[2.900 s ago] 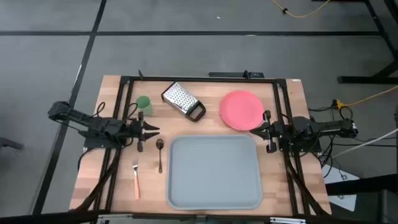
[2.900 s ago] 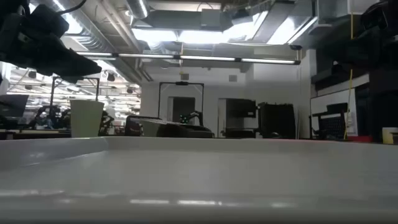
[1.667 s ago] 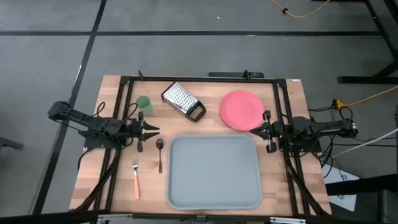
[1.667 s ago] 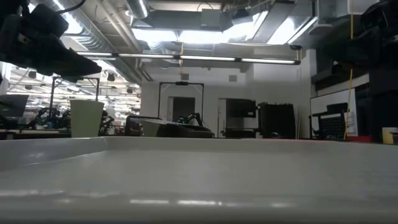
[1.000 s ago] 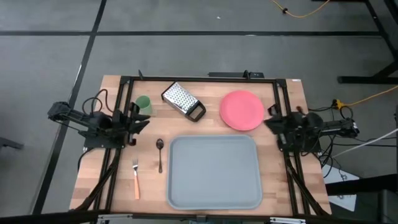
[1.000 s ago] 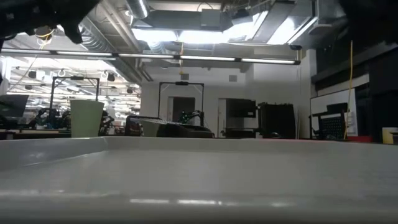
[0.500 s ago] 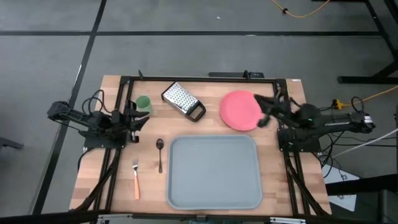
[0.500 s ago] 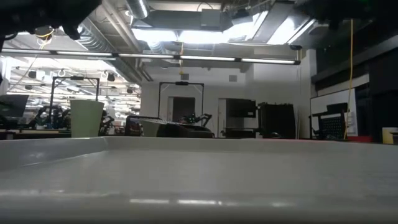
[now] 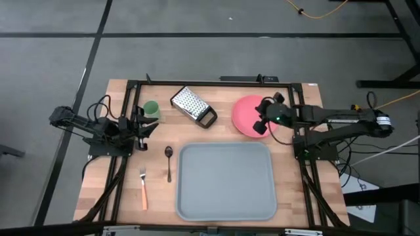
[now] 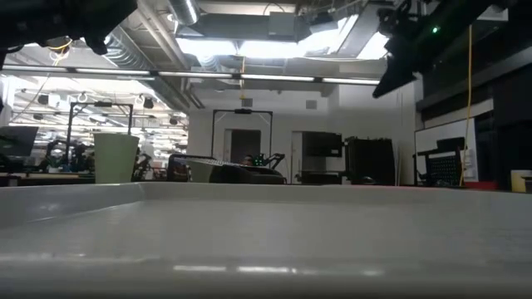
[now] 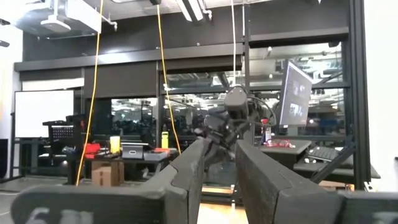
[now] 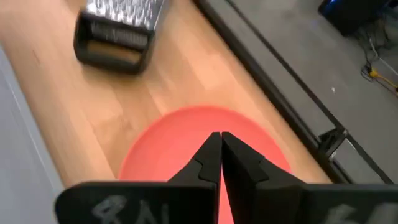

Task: Pick and place plate/cup/fork/spoon on tray
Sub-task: Put the plate on the serving tray

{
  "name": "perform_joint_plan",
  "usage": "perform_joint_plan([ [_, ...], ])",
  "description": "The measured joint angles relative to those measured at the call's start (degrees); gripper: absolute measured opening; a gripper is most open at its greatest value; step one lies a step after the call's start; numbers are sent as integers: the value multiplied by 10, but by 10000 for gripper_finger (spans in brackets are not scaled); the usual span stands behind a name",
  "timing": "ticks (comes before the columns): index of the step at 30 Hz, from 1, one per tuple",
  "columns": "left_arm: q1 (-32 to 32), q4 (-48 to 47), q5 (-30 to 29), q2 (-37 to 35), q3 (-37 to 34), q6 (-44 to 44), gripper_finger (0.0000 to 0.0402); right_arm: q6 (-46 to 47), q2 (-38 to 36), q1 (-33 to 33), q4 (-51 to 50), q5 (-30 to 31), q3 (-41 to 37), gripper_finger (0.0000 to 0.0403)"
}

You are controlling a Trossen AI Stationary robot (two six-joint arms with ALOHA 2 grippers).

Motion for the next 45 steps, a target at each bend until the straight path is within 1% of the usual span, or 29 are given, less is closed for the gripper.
perform_joint_plan([
  [2, 0, 0, -1, 0, 0, 0, 85, 15, 15, 0, -3, -15, 0, 17],
  [5, 0, 0, -2, 0, 0, 0, 85, 38, 31, 0, -16, -61, 0, 17],
  [6, 0, 0, -2, 0, 0, 0, 85, 48, 36, 0, -20, -66, 0, 17],
  [11, 0, 0, -3, 0, 0, 0, 85, 64, 47, 9, -39, -64, -1, 20],
  [14, 0, -1, -4, 0, 0, 0, 85, 86, 41, 30, -64, -48, -1, 35],
  [18, 0, -5, -8, 0, 0, 0, 85, 208, 18, 73, -179, 1, -1, 74],
  [21, 0, -5, -23, 0, 0, 0, 85, 296, -5, 111, -257, -7, -1, 103],
  [23, 0, -5, -30, 0, 0, 0, 85, 328, -16, 132, -276, -33, -1, 115],
  [25, 0, -5, -31, 0, 0, 0, 85, 329, -24, 145, -276, -53, -1, 119],
  [29, 0, -6, -31, 0, 0, 0, 85, 320, -25, 162, -270, -49, -1, 121],
  [31, 0, -9, -31, 0, 0, 0, 85, 312, -22, 164, -269, -58, -1, 121],
  [33, 0, -9, -30, 0, 0, 0, 85, 278, -21, 165, -273, -78, -1, 121],
  [35, 0, -10, -30, 0, 0, -1, 85, 254, -20, 165, -274, -83, -7, 121],
  [38, 0, -11, -30, 0, 0, 0, 85, 210, -20, 165, -269, -80, -25, 121],
  [41, 0, -14, -30, 0, 0, 0, 85, 181, -20, 165, -233, -83, -62, 121],
  [43, 0, -15, -30, 0, 0, 0, 85, 173, -14, 165, -218, -105, -78, 121],
  [45, 0, -16, -30, 0, 0, 0, 85, 184, -6, 164, -213, -113, -86, 121],
])
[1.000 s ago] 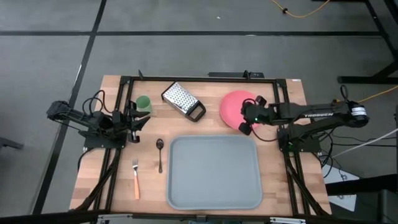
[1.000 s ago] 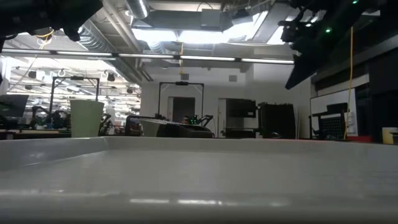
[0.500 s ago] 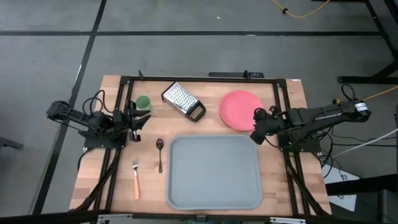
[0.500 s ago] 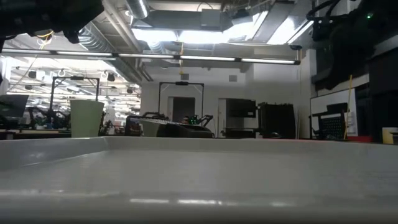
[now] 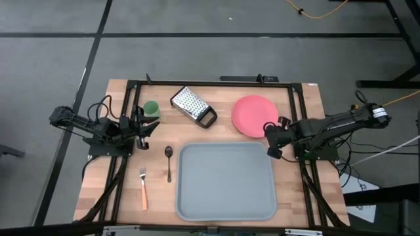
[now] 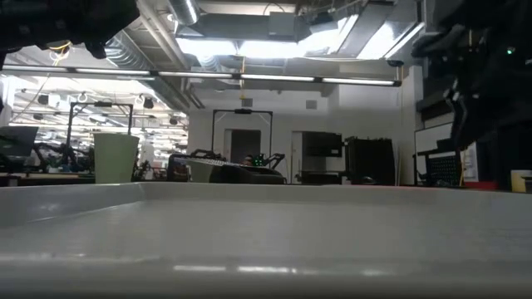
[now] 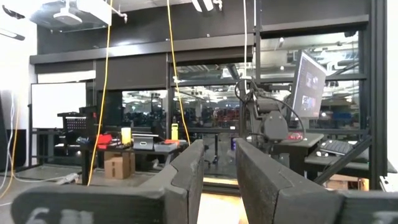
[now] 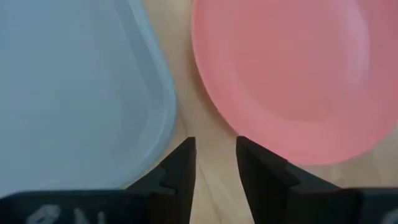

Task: Pick and place plate/cup/fork/spoon on tray
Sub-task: Put the plate on the serving tray

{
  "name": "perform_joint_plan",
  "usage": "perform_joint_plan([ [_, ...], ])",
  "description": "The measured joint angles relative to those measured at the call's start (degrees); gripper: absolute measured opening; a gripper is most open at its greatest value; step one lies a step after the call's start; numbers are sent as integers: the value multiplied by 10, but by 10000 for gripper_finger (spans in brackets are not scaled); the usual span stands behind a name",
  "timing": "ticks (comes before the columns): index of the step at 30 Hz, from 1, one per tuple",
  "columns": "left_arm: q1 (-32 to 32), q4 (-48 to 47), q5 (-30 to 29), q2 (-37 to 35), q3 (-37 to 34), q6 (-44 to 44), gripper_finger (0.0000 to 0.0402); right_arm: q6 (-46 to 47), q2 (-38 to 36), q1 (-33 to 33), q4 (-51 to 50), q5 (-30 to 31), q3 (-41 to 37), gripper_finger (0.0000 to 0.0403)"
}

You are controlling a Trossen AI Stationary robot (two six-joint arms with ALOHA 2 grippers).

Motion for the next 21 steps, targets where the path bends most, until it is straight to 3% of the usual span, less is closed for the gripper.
perform_joint_plan([
  [5, 0, 0, 0, 0, 0, 0, 85, 32, 33, 0, 49, 0, -3, 121],
  [13, 0, 0, 0, 0, 0, 0, 85, -46, 143, -42, 297, -1, 4, 121],
  [21, 0, 0, 0, 0, 0, 0, 85, -107, 273, -120, 318, 4, 149, 121],
])
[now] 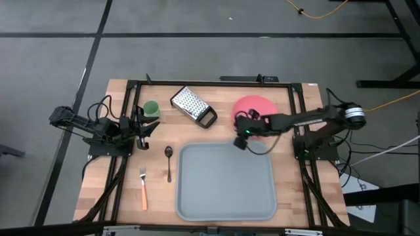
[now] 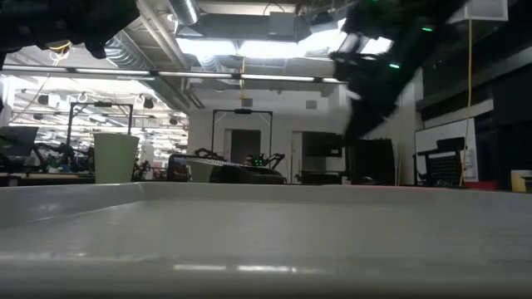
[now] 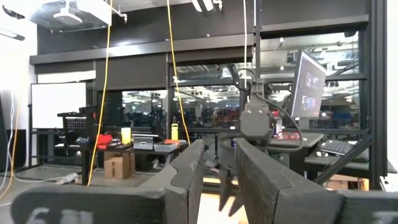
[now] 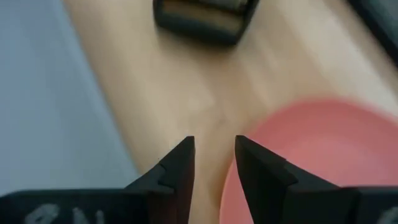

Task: Pick and place plate/cup/fork/spoon on tray
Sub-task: Put the plate on the serving tray

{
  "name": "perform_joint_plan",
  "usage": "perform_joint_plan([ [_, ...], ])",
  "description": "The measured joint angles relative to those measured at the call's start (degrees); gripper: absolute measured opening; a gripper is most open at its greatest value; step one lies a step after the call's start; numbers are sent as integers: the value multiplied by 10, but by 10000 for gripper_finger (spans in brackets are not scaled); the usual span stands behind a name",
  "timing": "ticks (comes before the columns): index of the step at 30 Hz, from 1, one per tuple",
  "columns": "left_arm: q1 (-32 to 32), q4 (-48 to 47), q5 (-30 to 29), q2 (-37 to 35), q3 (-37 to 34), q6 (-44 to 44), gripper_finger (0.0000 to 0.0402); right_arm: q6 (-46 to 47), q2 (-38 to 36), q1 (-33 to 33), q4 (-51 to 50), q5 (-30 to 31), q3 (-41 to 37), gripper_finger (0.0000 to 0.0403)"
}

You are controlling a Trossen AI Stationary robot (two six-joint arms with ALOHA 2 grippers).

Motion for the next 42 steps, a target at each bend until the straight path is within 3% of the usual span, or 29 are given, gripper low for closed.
perform_joint_plan([
  [4, 0, 0, 0, 0, 0, 0, 85, 22, 54, -12, -32, 42, 66, 121],
  [8, 0, -3, 0, 0, 0, 0, 85, 146, 97, -13, -125, 122, 103, 121],
  [10, 0, -4, 0, 0, 0, 0, 85, 212, 114, -14, -152, 134, 107, 121],
  [24, 0, -4, 0, 0, 0, 0, 85, 256, 201, -14, -152, 115, 107, 121],
  [42, 0, -4, -42, 0, 0, 0, 85, 270, 207, -14, -114, 86, 107, 121],
])
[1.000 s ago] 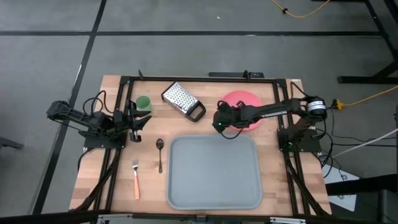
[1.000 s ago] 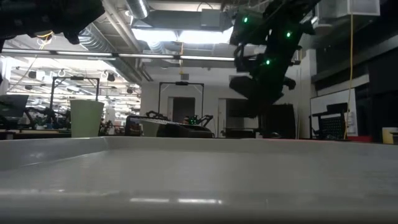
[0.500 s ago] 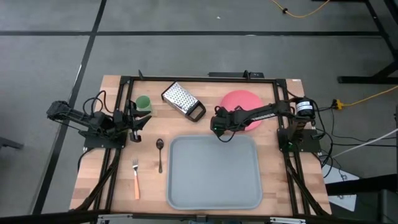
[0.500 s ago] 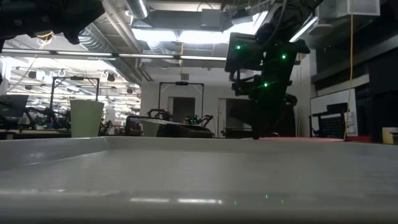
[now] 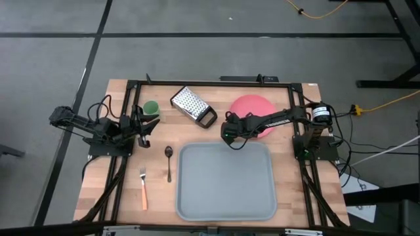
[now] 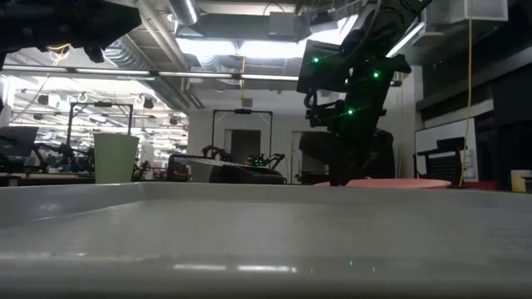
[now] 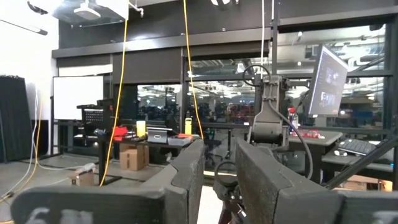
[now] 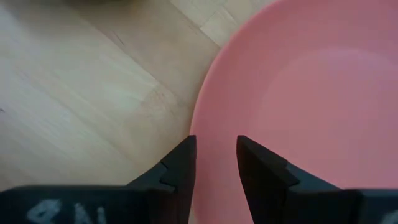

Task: Pick and place plate/cup/fork/spoon on tray
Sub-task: Put the plate on the serving tray

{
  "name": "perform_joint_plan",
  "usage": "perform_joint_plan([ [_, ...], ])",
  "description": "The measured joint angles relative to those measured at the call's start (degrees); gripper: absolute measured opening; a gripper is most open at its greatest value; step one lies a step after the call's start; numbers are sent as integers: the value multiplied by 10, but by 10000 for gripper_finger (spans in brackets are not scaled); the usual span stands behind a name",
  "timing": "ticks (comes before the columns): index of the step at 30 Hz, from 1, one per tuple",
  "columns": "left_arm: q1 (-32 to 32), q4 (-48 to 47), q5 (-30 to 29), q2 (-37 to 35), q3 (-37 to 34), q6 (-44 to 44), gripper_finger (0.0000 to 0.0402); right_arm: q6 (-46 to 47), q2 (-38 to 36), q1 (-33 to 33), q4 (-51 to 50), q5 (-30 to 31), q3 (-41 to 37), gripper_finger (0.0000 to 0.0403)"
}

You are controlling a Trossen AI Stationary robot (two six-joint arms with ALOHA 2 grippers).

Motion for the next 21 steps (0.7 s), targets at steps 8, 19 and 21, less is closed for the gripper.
perform_joint_plan([
  [8, 0, 0, 0, 0, 0, 0, 85, -27, 0, 0, 2, 2, 37, 121],
  [19, 0, 0, -1, 0, 0, 0, 85, -15, 0, 23, 3, 4, 31, 121],
  [21, 0, 0, -1, 0, 0, 0, 85, -15, 0, 27, 5, 4, 27, 121],
])
